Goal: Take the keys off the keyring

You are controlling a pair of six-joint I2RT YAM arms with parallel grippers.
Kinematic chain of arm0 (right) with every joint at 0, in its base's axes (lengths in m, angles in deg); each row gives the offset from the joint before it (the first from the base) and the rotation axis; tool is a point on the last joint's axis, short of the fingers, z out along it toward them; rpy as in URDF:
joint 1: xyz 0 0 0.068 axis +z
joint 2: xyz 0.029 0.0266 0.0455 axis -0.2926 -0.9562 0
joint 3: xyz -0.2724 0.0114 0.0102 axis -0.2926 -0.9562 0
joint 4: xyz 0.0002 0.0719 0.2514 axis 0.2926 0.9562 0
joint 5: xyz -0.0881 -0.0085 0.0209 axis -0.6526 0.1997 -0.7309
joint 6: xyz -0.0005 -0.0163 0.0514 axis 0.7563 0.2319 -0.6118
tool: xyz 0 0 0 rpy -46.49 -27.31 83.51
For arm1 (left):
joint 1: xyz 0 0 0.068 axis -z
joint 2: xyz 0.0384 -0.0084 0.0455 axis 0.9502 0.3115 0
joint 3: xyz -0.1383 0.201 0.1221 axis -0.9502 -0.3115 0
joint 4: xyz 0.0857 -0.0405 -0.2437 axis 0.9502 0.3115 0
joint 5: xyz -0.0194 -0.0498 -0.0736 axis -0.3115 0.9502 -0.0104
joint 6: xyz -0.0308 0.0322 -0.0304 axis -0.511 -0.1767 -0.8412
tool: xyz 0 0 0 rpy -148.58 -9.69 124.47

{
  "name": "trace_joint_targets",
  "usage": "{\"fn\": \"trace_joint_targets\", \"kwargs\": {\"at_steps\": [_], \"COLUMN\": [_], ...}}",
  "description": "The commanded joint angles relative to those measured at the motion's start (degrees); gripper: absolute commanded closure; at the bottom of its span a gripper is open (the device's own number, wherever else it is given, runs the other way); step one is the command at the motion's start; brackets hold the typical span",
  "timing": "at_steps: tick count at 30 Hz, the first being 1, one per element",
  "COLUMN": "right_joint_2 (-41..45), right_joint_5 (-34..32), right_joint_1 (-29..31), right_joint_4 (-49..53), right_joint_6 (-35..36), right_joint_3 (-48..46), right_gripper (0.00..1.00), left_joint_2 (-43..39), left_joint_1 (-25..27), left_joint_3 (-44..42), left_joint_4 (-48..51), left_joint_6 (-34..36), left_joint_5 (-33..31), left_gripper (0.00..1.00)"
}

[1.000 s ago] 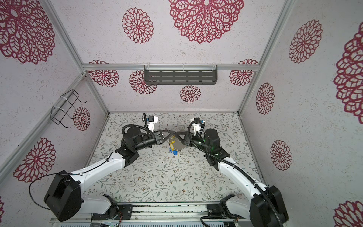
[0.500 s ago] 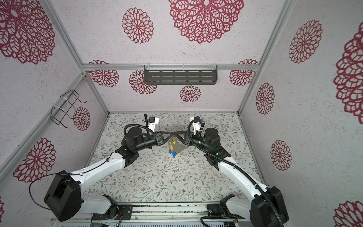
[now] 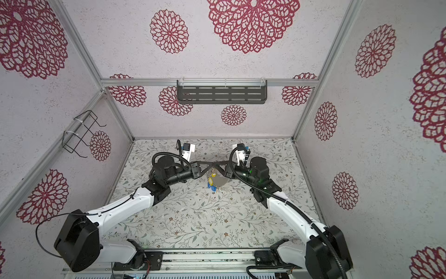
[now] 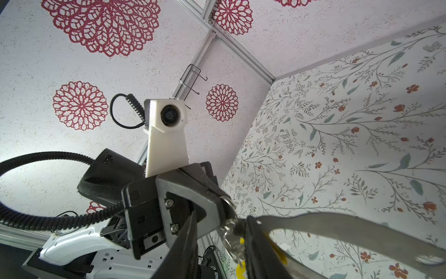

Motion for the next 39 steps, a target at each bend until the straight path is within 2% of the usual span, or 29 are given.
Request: {"fn": "trace_joint_targets", "kwargs": {"at_steps": [1,7,16,22,27,34,39], "right_joint_2": [-0.16,-2.59,-4.68,-6.71,-7.21,-6.03,-2.85], "right_joint_5": [0.45,2.19,1.94,0.86,-0.58,-2.95,-7.03], "right_joint_1": [-0.14,0.88,1.97,3.39,3.57,3.53,3.19], "right_joint_4": [-3.8,-11.21,-13.74,-8.62,-8.52,-4.94,7.38], "right_joint_6": [-1.21,-5.58,-6.98,-4.38,-4.61,-2.61,5.93], "right_joint_3": [0.66,0.15,0.63,2.81,2.67,2.5,4.36], "right_gripper": [0.65,0.76,0.82,0.87,1.0,1.0,1.0], "left_joint_2": [-1.16,-0.01,0.28,0.72,0.95,0.26,-1.39], "left_joint_1": [0.35,0.48,0.62,0.7,0.7,0.75,0.62], "left_joint_3": [1.98,2.09,1.91,1.84,1.25,-0.61,-1.19], "left_joint_4": [-2.18,-3.63,-4.21,-3.76,-3.61,-2.17,3.07], "left_joint_6": [0.16,-0.88,-1.32,-0.93,-0.88,0.44,4.69], "left_joint_5": [0.82,1.5,1.65,1.42,1.33,-0.15,-1.93], "left_gripper": [1.0,1.0,1.0,1.0,1.0,1.0,1.0]}}
